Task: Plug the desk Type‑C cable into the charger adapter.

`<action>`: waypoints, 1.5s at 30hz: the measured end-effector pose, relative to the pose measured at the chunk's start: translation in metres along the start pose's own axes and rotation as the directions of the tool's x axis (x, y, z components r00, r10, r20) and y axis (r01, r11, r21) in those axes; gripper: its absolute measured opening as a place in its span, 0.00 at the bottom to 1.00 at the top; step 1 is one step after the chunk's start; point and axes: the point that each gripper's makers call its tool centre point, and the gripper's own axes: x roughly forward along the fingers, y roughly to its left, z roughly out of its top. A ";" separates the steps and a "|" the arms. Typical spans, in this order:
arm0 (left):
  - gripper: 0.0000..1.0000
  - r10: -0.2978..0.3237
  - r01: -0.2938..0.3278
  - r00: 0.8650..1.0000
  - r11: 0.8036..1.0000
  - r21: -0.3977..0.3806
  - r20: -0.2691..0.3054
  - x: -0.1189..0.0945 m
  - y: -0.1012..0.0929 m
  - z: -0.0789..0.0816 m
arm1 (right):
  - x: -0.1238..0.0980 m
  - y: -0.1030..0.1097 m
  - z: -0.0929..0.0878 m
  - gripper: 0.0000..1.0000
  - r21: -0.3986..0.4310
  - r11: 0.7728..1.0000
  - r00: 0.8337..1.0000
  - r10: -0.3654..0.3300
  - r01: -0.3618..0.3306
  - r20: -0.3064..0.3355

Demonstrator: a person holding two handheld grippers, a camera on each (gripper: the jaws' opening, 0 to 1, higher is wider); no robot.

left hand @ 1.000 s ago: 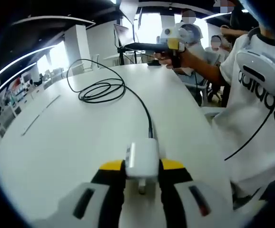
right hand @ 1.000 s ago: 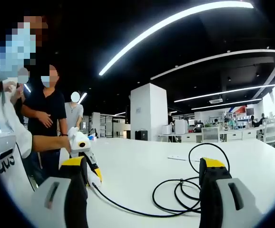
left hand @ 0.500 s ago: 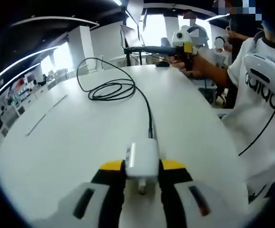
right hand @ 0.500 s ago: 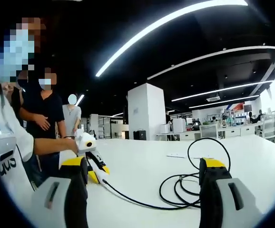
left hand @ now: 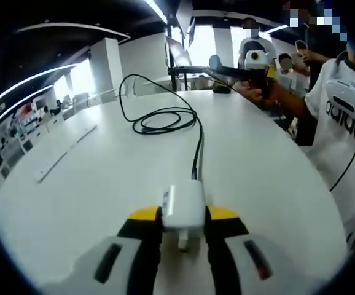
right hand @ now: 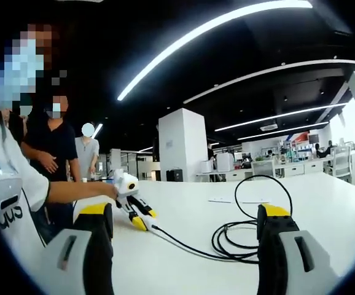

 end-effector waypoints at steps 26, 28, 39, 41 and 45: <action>0.27 -0.004 0.005 0.999 1.000 -0.014 0.035 0.029 0.073 0.017 | -0.008 -0.009 -0.003 1.00 0.004 0.999 0.999 -0.037 0.037 -0.021; 0.27 -0.009 0.009 0.999 1.000 -0.016 0.034 0.031 0.075 0.017 | -0.009 -0.011 -0.003 1.00 0.005 0.999 0.999 -0.041 0.041 -0.020; 0.27 0.009 -0.008 0.999 1.000 -0.028 0.034 0.036 0.089 0.017 | -0.014 -0.017 -0.006 1.00 0.006 0.998 0.997 -0.067 0.067 -0.026; 0.27 0.020 -0.019 0.999 0.999 -0.031 0.036 0.037 0.093 0.017 | -0.014 -0.018 -0.006 1.00 0.008 0.997 0.997 -0.070 0.071 -0.025; 0.27 0.026 -0.025 0.999 0.999 -0.034 0.035 0.039 0.098 0.016 | -0.015 -0.020 -0.010 1.00 0.009 0.997 0.997 -0.077 0.077 -0.030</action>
